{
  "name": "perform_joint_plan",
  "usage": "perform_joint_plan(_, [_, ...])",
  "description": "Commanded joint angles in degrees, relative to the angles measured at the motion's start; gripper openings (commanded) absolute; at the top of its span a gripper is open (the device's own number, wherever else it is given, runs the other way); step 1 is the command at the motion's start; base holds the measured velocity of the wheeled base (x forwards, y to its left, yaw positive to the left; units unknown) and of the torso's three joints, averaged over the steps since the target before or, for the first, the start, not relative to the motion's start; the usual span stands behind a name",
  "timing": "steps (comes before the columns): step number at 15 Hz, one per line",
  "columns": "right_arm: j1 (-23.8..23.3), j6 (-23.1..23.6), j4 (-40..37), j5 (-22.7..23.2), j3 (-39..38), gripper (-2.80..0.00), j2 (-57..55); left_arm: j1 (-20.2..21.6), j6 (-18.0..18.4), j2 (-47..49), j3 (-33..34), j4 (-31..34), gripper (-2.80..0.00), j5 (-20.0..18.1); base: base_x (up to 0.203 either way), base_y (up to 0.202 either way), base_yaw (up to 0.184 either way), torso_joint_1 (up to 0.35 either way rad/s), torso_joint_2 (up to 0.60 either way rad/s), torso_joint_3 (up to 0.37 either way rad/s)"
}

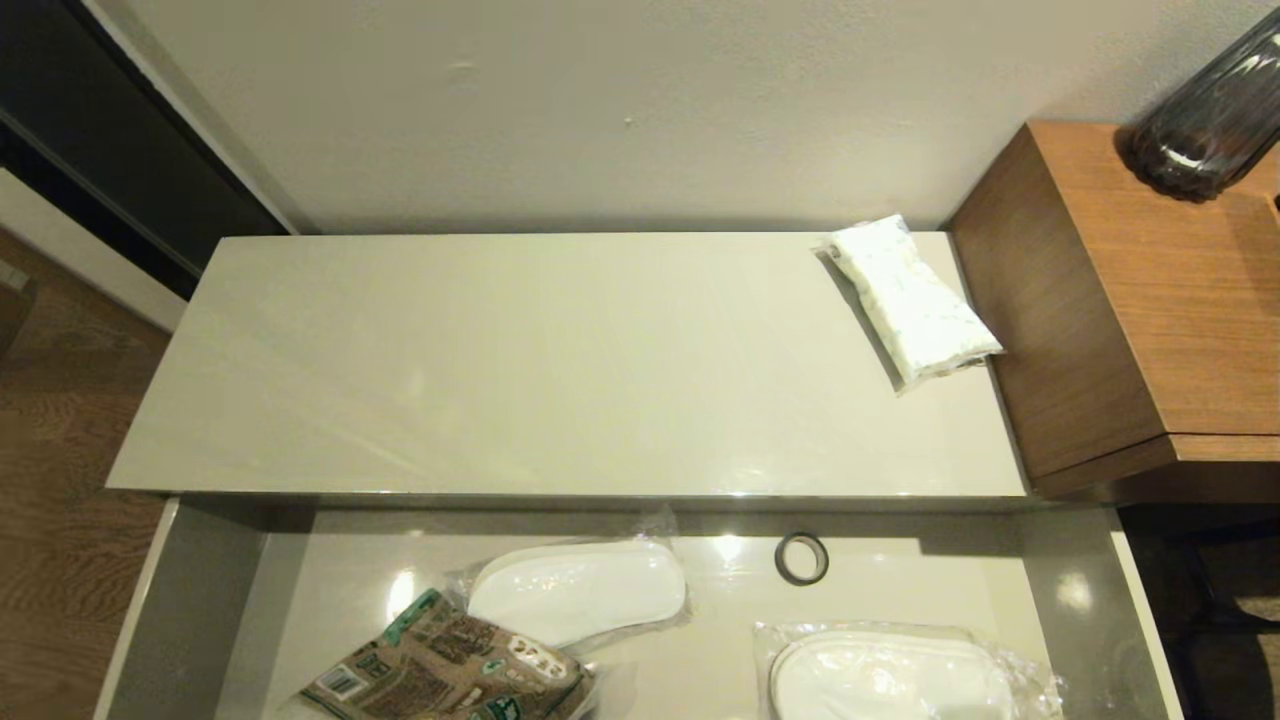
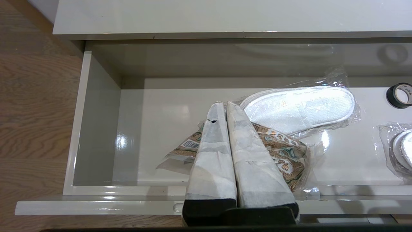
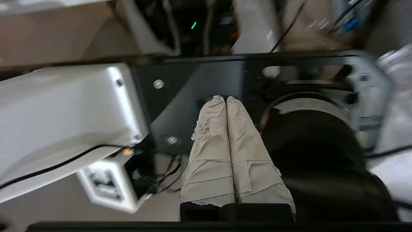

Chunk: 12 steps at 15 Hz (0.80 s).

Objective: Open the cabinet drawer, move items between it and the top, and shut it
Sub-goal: Close the drawer

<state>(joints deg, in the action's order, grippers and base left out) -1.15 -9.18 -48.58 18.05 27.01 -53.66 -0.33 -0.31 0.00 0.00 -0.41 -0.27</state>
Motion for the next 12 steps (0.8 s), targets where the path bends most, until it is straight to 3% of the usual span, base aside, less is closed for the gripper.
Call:
perform_joint_plan(1, [0.0, -0.5, 3.3, 1.2, -1.3, -2.80, -9.1, 0.0, 0.0, 0.1, 0.0, 0.0, -2.80, 0.0, 0.000, 0.000, 0.000, 0.000, 0.00, 0.000])
perform_joint_plan(7, [0.5, -2.5, 12.0, 1.3, -6.0, -2.80, -16.2, 0.0, 0.0, 0.1, -0.1, 0.0, -2.80, 0.0, 0.000, 0.000, 0.000, 0.000, 0.00, 0.000])
perform_joint_plan(12, [2.6, -2.8, 13.6, 1.4, -7.6, -2.80, -24.7, 0.0, 0.0, 0.1, 0.0, 0.0, -2.80, 0.0, 0.000, 0.000, 0.000, 0.000, 0.00, 0.000])
